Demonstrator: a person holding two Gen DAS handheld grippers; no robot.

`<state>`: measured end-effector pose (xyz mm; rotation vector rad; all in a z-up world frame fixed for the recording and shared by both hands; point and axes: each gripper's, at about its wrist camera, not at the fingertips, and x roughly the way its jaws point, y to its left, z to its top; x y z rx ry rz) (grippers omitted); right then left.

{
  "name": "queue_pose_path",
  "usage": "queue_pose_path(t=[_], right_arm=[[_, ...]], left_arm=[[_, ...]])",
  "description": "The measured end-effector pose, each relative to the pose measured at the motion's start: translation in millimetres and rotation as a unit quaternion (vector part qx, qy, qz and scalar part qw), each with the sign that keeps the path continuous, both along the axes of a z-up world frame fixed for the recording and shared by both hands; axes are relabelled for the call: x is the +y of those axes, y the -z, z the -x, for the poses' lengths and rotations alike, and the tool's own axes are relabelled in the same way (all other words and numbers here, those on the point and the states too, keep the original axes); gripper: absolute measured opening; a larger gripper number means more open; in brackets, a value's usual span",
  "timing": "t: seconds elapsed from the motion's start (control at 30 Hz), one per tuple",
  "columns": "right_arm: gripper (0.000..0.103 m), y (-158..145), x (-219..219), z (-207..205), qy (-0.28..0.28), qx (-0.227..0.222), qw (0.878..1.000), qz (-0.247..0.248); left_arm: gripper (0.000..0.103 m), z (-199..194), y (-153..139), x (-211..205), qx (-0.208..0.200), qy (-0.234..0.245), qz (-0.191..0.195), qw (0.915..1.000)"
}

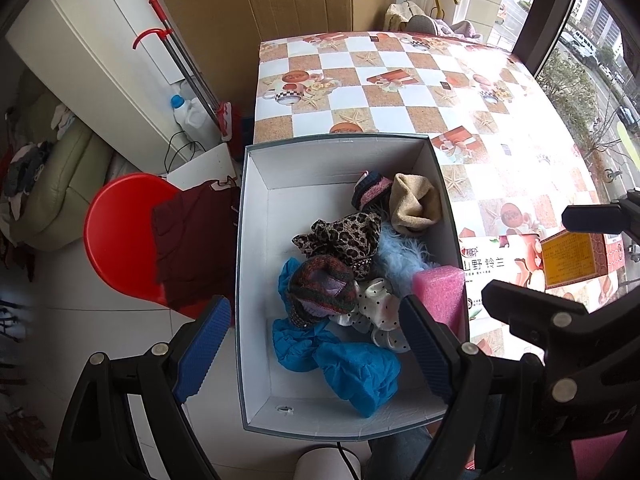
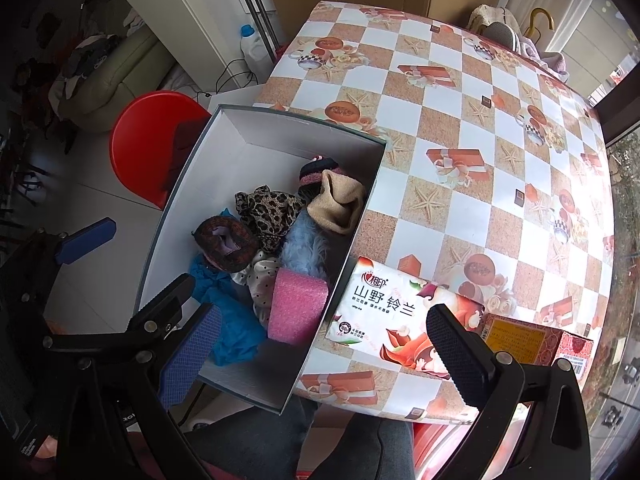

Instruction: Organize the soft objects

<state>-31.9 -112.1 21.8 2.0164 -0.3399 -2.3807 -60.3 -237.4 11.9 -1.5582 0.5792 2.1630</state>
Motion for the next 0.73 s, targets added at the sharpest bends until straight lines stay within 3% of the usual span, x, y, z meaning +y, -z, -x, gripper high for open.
queue_pose_path(t=[0.6,0.73], right_arm=[[0.103,-1.1,4.2,-0.1,0.006,0.0,1.0,0.001],[0.103,-2.3,6.4,0.0,0.009,0.005,1.0,0.012]], left_arm=[[0.089,0.8,-1.2,0.2,0.006,-0.007,-0.003,1.0],[0.089,0.5,-7.8,-7.6,0.001,-0.007,-0.053,0.9986]])
